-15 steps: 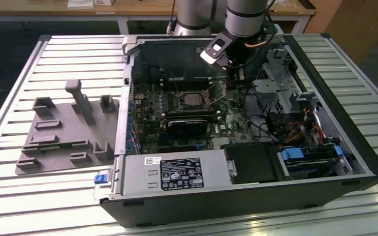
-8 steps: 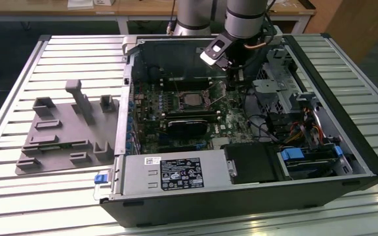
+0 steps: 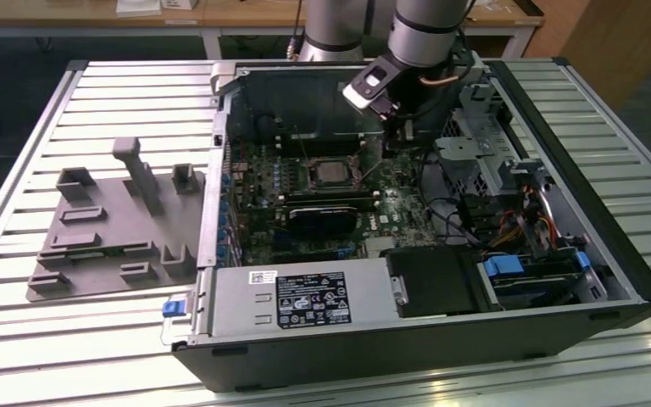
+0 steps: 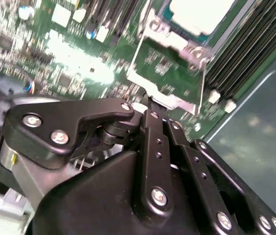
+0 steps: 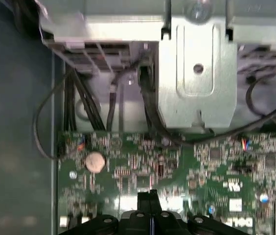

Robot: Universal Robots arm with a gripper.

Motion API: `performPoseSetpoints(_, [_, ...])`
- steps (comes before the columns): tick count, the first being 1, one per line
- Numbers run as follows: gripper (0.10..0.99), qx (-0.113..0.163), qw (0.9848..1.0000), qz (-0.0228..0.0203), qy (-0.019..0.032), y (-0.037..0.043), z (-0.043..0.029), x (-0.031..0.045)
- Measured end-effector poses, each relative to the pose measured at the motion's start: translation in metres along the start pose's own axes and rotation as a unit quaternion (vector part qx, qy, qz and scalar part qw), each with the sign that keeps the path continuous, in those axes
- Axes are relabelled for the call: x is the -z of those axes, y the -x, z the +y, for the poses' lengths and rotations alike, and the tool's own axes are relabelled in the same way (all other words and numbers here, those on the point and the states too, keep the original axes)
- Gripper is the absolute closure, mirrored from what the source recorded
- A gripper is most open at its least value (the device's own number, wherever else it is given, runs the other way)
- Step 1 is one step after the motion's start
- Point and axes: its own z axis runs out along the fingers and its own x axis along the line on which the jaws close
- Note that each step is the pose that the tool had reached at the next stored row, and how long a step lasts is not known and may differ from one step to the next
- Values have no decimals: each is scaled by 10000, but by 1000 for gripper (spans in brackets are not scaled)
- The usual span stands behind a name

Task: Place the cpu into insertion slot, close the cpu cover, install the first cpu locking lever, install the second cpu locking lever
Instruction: 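Close the cpu cover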

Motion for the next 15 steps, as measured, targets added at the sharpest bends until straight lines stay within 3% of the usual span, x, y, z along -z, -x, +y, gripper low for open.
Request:
performPoseSetpoints(3, [984,-2,9997,-7,-261,0,2,-7])
performPoseSetpoints(4, [984,-2,9995,-8,-317,1,2,-7])
performPoseSetpoints(9, [984,-2,9995,-8,-327,0,-1,-8])
performPoseSetpoints(15, [984,14,9996,-8,-269,2,-96,-11])
